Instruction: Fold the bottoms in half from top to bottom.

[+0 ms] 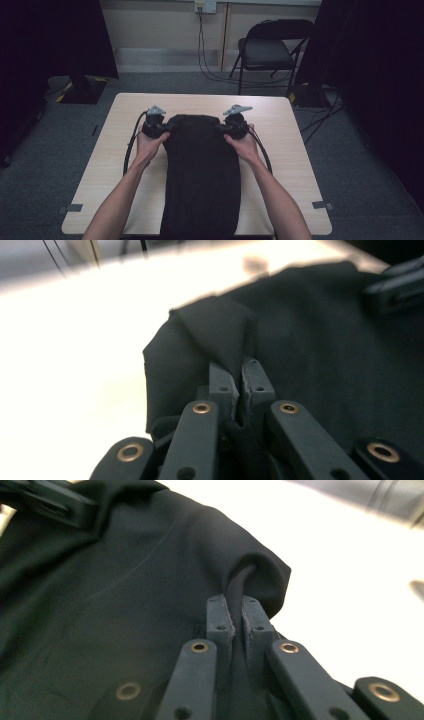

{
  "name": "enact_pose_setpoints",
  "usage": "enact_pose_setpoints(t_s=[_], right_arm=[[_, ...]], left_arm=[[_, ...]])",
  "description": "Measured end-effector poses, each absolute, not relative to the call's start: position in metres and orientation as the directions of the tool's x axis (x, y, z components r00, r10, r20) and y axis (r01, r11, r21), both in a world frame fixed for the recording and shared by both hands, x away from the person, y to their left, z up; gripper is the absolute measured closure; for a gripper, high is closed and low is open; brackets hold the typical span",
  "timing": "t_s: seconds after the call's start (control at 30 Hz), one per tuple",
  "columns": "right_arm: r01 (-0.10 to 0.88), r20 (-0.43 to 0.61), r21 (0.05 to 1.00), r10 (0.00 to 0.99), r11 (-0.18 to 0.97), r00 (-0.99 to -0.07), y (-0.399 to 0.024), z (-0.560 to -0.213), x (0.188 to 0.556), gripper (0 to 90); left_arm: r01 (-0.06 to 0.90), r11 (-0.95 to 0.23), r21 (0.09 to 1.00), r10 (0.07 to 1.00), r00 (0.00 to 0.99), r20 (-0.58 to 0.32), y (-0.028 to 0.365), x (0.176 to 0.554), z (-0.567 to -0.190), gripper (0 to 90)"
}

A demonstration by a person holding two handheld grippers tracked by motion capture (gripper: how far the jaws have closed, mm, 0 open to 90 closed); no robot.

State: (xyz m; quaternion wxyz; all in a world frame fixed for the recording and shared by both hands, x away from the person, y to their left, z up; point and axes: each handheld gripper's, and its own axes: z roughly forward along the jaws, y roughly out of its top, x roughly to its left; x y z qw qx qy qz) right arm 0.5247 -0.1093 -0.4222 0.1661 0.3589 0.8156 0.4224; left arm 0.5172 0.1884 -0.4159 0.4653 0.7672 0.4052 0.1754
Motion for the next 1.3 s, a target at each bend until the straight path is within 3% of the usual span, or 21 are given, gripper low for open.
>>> enact_pose_setpoints(t_s=[0.17, 0.33, 0.47, 0.7, 0.87, 1.0, 1.1, 1.17, 1.3], right_arm=[[0.362, -0.010, 0.877, 0.767, 0.314, -0.641, -0.116, -0.365, 0.540, 85.9], [0.301, 0.009, 0.917, 0.745, 0.260, -0.667, -0.123, -0.344, 0.523, 85.7], [0.287, 0.021, 0.921, 0.702, 0.264, -0.712, -0.132, -0.360, 0.485, 85.5], [0.317, 0.032, 0.877, 0.615, 0.360, -0.788, -0.132, -0.414, 0.404, 81.8], [0.360, 0.069, 0.841, 0.580, 0.405, -0.812, -0.139, -0.442, 0.367, 71.3], [0.353, 0.076, 0.837, 0.548, 0.419, -0.833, -0.144, -0.438, 0.347, 62.2], [0.320, 0.065, 0.871, 0.557, 0.374, -0.828, -0.148, -0.421, 0.345, 62.0], [0.294, 0.038, 0.888, 0.581, 0.354, -0.813, -0.144, -0.407, 0.358, 67.6], [0.316, 0.002, 0.883, 0.670, 0.348, -0.742, -0.131, -0.403, 0.411, 73.7]], left_arm=[[0.329, -0.184, 0.926, 0.790, 0.610, -0.060, 0.191, 0.522, -0.355, 86.0], [0.255, -0.188, 0.948, 0.737, 0.675, -0.035, 0.193, 0.490, -0.348, 85.9], [0.238, -0.247, 0.939, 0.696, 0.718, 0.001, 0.200, 0.453, -0.369, 85.4], [0.324, -0.297, 0.899, 0.631, 0.773, -0.070, 0.214, 0.394, -0.420, 79.2], [0.343, -0.300, 0.890, 0.621, 0.779, -0.091, 0.224, 0.376, -0.424, 61.2], [0.319, -0.274, 0.908, 0.636, 0.768, -0.078, 0.224, 0.376, -0.411, 54.8], [0.315, -0.349, 0.883, 0.637, 0.771, -0.023, 0.206, 0.392, -0.416, 54.9], [0.369, -0.419, 0.829, 0.619, 0.785, -0.037, 0.191, 0.409, -0.436, 58.5], [0.427, -0.493, 0.758, 0.586, 0.807, -0.074, 0.178, 0.412, -0.464, 68.4]])
